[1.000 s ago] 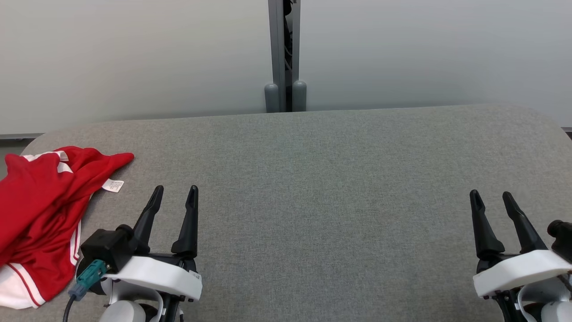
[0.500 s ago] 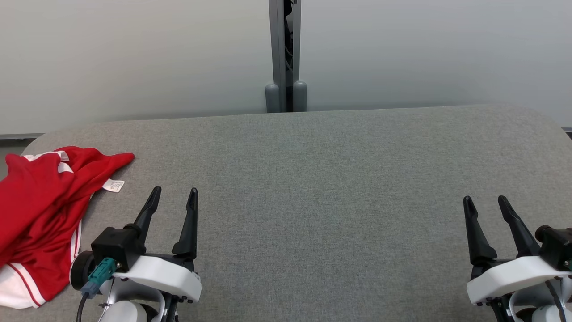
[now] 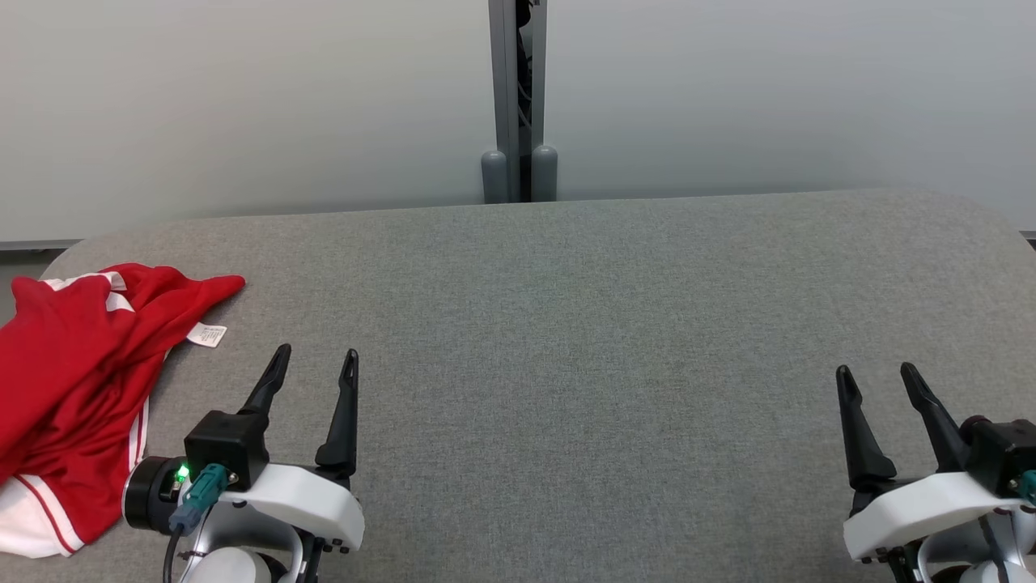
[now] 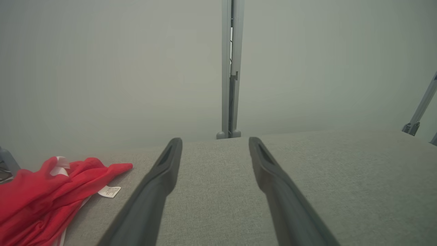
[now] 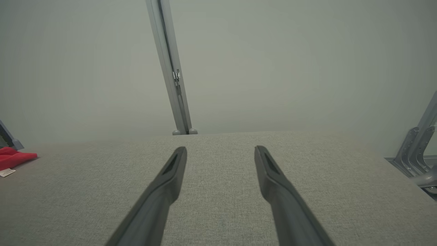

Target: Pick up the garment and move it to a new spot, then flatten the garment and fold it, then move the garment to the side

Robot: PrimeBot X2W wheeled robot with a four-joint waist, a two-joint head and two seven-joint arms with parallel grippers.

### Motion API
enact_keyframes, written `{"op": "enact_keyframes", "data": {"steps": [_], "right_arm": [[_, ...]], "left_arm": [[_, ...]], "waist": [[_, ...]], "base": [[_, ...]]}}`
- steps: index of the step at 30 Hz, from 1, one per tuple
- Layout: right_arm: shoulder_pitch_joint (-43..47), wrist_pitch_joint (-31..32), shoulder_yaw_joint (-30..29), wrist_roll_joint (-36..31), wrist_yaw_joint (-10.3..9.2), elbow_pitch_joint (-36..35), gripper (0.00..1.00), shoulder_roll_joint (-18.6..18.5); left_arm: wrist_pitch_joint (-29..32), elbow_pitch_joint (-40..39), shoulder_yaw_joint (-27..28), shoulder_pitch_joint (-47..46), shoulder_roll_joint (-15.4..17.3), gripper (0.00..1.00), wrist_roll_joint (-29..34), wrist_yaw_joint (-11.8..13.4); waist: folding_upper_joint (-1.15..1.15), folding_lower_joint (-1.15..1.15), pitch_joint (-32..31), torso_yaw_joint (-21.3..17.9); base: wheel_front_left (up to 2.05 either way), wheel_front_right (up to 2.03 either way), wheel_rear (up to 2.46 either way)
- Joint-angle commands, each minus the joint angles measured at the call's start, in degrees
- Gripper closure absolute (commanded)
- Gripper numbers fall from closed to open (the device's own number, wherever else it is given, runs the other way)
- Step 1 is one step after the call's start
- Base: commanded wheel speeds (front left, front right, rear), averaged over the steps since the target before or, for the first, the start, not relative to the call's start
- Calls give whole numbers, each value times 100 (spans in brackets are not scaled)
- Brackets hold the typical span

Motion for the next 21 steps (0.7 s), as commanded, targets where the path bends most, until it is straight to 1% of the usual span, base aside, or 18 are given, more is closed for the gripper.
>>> {"op": "enact_keyframes", "data": {"steps": [1, 16, 21], "right_arm": [[18, -7, -33, -85, 11, -30, 0, -26], [65, -163, -65, -309, 12, 44, 0, -24], [72, -145, -94, -202, 11, 87, 0, -24]], "left_arm": [[22, 9, 38, -40, 32, 0, 117, 45], [229, 24, 43, 108, -21, 0, 477, 208], [233, 49, 28, 97, -18, 0, 450, 205]], "waist": [[0, 0, 1, 0], [0, 0, -20, 54], [0, 0, -21, 69]], "base": [[0, 0, 0], [0, 0, 0], [0, 0, 0]]}}
